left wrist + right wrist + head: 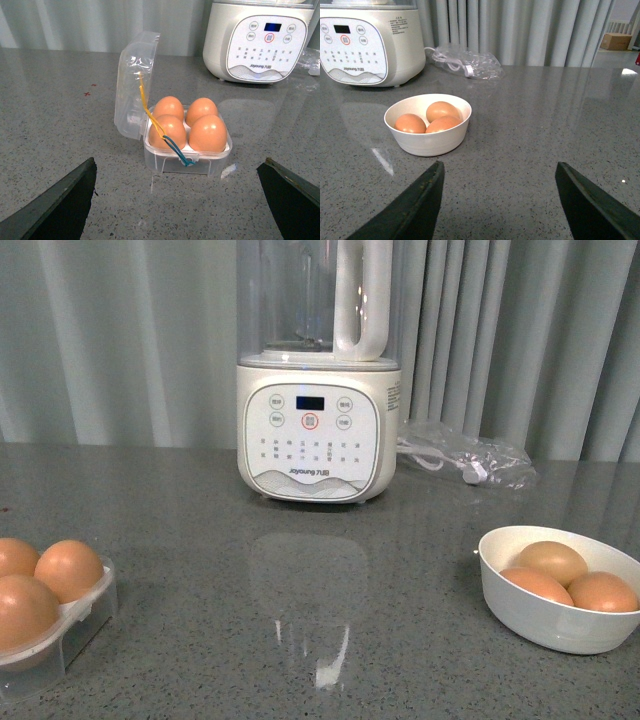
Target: Put egg into box
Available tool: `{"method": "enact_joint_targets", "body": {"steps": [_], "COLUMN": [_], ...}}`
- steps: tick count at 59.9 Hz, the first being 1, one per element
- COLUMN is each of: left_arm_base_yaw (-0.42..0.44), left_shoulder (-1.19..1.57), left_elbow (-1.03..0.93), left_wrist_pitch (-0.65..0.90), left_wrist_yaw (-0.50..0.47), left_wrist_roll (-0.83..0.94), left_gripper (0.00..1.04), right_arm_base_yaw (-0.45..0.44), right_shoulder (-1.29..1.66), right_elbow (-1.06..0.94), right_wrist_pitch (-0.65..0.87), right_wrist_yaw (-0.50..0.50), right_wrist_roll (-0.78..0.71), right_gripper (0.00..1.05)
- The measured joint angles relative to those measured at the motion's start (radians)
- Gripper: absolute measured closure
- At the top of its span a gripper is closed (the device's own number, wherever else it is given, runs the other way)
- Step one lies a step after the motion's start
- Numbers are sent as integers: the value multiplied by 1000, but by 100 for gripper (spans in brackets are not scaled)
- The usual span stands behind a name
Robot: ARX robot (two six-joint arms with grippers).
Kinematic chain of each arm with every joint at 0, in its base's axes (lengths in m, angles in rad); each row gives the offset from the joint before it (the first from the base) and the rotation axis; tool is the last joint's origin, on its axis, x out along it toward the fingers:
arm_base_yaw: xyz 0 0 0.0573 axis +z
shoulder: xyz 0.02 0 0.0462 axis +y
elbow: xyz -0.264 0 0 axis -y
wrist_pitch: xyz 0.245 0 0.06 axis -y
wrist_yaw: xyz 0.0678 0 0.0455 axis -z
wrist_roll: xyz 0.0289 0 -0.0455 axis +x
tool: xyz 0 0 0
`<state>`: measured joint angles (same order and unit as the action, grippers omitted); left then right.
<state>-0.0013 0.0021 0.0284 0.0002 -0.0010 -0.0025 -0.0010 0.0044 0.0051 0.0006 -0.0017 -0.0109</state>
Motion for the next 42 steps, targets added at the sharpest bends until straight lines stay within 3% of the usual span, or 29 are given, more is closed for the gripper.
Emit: {"method": "enact_joint_targets", "body": {"steps": [7,18,20,24,30,35,42], "left_arm_base_yaw": [0,0,-15,-110,-183,-193,-150], "left_shoulder": [0,0,15,126,220,222,255], "left_elbow": [0,0,6,73,95,105,125], "left_wrist_pitch": [0,0,-21,-210,-290,-264,-173], "left_wrist_yaw": [0,0,-44,-335,-572,-603,-518], "left_wrist_roll": [0,0,-8,-82,-136,-151,-153], "left_gripper": [7,7,7,7,7,7,7], "right_arm_base_yaw": [0,0,0,0,0,0,0], "right_shoulder": [0,0,0,0,0,0,0], "right_elbow": [0,0,0,0,0,0,0], "right_wrist_pitch": [0,0,0,0,0,0,0], "right_wrist_yaw": [0,0,0,0,-3,0,-1], "right_wrist_roll": [0,2,2,1,2,2,2], "right_gripper": [6,7,7,7,7,7,7]}}
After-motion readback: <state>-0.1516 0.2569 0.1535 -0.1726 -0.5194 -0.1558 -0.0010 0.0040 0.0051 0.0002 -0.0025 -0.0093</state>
